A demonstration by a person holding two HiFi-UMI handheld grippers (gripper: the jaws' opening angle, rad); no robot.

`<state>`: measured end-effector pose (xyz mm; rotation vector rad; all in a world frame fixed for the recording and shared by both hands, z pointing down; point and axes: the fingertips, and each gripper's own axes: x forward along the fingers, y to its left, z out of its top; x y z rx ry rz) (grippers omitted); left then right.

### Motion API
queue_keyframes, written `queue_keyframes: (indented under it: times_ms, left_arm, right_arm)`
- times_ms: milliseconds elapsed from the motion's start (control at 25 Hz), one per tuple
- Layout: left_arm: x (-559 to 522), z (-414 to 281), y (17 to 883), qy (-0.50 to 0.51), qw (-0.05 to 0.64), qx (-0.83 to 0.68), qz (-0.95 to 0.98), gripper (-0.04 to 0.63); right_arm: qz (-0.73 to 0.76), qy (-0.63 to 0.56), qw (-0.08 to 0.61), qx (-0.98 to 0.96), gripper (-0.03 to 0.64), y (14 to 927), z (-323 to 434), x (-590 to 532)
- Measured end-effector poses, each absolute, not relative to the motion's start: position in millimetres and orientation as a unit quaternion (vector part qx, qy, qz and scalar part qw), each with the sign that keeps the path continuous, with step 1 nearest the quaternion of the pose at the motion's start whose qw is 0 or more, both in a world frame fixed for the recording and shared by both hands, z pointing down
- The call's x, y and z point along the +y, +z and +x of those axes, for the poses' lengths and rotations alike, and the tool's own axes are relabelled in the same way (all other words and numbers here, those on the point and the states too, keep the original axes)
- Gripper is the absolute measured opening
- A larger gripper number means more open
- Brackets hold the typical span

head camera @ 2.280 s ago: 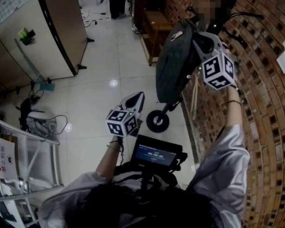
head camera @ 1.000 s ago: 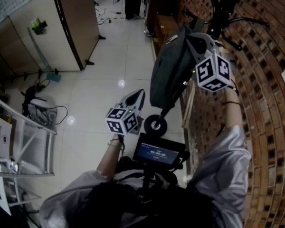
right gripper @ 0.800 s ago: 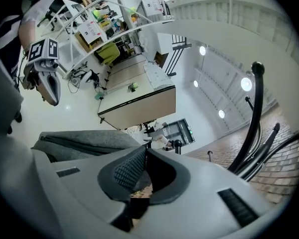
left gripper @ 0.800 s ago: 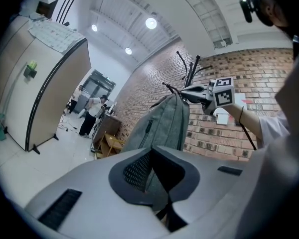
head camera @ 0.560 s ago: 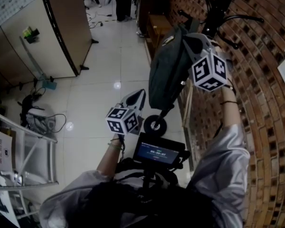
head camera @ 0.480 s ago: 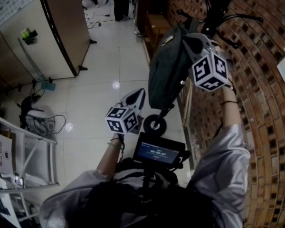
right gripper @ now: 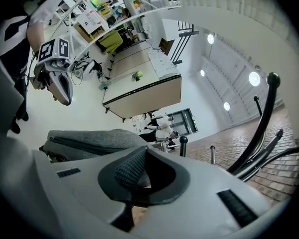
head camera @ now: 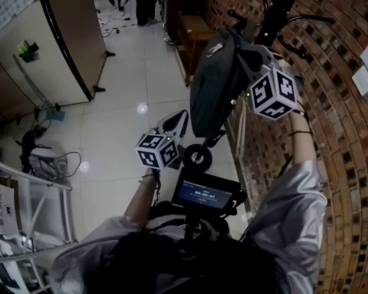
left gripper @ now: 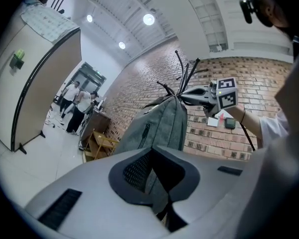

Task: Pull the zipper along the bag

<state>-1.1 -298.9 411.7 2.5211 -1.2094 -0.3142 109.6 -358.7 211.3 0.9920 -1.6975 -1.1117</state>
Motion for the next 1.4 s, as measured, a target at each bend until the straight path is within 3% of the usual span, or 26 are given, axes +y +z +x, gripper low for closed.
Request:
queue_keyframes:
  times_ms: [1400]
  left_arm:
    - [-287,-9,418,-0.098,0.171,-0.420,0.886,0.008]
  right_arm:
    - [0.392,-0.424,0.445,-0.685,0.015,248,107,-329]
